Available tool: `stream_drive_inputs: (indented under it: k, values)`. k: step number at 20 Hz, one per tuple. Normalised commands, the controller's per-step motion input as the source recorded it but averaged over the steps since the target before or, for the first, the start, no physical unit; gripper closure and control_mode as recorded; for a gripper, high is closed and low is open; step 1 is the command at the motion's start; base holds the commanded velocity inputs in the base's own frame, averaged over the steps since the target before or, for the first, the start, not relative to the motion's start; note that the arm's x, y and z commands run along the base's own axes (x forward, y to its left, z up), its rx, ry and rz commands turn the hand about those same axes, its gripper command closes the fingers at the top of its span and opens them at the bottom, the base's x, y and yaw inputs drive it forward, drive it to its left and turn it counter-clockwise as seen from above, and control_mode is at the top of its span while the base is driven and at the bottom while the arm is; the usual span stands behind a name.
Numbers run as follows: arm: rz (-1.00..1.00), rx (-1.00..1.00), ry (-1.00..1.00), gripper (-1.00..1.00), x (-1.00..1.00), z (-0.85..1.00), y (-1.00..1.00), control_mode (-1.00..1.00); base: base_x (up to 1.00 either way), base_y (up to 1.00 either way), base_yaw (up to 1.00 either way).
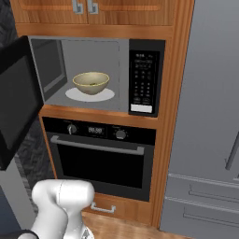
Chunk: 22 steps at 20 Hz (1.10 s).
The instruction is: Pick the avocado from the sink and place it in the bowl. Then pick the bowl and place it in the microwave. Then close the microwave door and press the start button.
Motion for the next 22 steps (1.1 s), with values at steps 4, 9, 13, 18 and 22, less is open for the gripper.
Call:
stream_drive_inputs:
  k: [4, 9, 13, 18, 22]
  values:
    - [-0.03, 0.1, 0.0, -1.0, 0.0, 0.0, -1.0, -1.0, 0.0, 0.0, 0.0]
    - [-0.08, 0.08, 0.0, -1.0, 0.0, 0.0, -1.0, -1.0, 0.0, 0.0, 0.0]
    - [-0.09, 0.08, 0.0, -1.0, 0.01, 0.0, -1.0, -1.0, 0.0, 0.0, 0.0]
    - [-0.09, 0.07, 0.0, -1.0, 0.19, 0.0, -0.92, -1.0, 0.0, 0.0, 0.0]
    - [-0.07, 0.03, 0.0, -1.0, 0.58, 0.0, -0.59, -1.0, 0.0, 0.0, 0.0]
